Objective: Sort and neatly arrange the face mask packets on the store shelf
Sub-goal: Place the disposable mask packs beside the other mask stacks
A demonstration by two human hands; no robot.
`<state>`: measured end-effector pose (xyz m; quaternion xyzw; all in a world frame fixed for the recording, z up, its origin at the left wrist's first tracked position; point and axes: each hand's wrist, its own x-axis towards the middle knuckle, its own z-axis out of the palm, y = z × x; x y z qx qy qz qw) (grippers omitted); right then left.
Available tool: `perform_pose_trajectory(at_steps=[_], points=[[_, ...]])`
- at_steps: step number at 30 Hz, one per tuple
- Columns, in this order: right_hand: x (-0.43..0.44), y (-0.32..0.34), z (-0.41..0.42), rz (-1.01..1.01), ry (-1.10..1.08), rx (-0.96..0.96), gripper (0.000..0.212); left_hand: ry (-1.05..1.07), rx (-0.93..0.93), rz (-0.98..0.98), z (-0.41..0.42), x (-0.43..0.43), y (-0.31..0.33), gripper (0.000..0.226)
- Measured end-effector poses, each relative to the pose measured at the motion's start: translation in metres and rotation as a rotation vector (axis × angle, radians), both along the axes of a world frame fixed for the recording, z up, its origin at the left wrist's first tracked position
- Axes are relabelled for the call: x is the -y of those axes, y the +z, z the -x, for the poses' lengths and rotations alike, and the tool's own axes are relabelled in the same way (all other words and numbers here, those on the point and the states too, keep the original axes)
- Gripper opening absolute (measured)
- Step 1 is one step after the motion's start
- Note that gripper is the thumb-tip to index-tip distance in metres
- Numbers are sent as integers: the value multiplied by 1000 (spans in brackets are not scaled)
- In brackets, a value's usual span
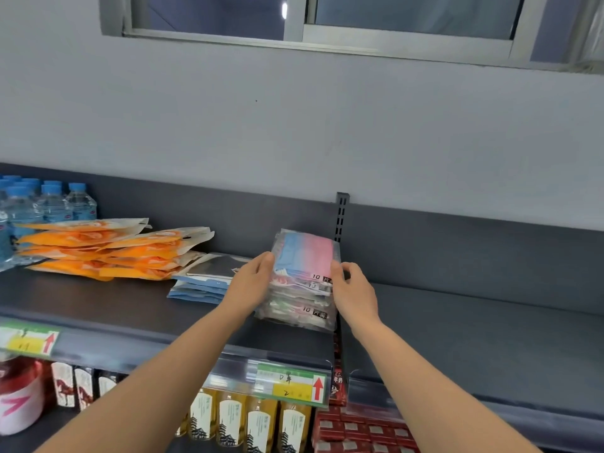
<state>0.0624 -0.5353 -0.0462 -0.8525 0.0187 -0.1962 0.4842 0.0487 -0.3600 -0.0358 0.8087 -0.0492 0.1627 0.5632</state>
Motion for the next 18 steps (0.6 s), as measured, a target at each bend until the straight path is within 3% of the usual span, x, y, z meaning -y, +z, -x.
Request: perform_pose_trajectory(at_steps=[2, 3, 5, 10, 12, 14, 18], points=[[0, 0, 3, -98, 39, -3, 53, -58, 14, 48, 3, 1, -5, 27], [0, 0, 3, -165, 68, -25, 61, -90, 18, 53, 4, 0, -7, 35], [1, -2, 5, -253, 118, -78, 78, -177, 2, 58, 8, -4, -10, 66], [-3, -6, 5, -223, 240, -96, 121, -400, -76, -75, 1, -22, -16, 128], [-5, -6, 3, -218, 289, -87, 130, -392, -80, -110, 1, -25, -17, 130], [-6, -4, 6, -186, 334, -106, 138, -385, -30, -108, 4, -27, -15, 116], [1, -2, 17, -125, 510, -76, 104, -398, 56, -124, 6, -30, -14, 95]])
